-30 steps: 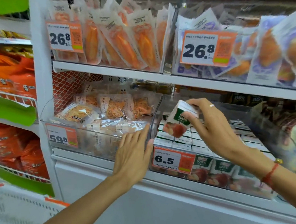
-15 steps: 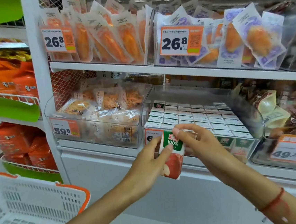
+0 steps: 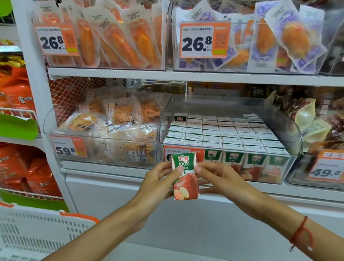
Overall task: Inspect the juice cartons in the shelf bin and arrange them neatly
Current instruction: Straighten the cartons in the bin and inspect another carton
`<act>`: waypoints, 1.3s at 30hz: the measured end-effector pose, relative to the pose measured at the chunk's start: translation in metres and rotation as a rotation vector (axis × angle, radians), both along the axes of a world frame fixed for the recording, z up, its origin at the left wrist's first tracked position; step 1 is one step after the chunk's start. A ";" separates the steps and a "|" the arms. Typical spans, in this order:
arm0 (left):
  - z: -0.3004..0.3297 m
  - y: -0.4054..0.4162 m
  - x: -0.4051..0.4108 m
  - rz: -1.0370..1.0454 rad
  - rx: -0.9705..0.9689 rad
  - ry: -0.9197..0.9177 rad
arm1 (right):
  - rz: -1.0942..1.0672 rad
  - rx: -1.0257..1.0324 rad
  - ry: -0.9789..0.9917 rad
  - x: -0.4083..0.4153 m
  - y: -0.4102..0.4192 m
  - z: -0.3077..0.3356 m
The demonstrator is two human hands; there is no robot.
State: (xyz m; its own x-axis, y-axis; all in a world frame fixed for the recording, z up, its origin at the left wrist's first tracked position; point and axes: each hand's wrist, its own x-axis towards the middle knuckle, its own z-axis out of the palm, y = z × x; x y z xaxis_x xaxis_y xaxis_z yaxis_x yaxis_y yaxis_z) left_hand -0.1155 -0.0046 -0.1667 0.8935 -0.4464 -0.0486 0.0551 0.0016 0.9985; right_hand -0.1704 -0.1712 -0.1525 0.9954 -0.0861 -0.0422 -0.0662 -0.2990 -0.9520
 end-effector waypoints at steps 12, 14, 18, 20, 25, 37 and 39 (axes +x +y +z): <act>-0.008 0.009 0.002 -0.024 0.054 -0.032 | 0.094 0.106 0.093 0.005 -0.009 -0.006; -0.008 0.009 0.002 0.005 0.023 -0.028 | 0.137 0.063 0.111 0.004 -0.011 -0.007; -0.011 0.009 0.003 0.054 0.013 -0.042 | 0.062 -0.080 0.068 0.004 -0.006 -0.009; -0.015 0.009 0.004 0.105 0.003 -0.061 | 0.002 -0.201 -0.001 0.004 -0.002 -0.007; -0.016 0.002 0.001 0.124 -0.001 -0.067 | -0.091 -0.415 -0.186 0.002 0.007 -0.007; -0.011 0.008 0.004 -0.116 0.032 0.047 | -0.044 -0.106 -0.045 0.001 -0.006 -0.005; -0.008 0.009 0.003 -0.198 0.021 0.059 | -0.026 -0.027 0.005 0.000 -0.009 -0.005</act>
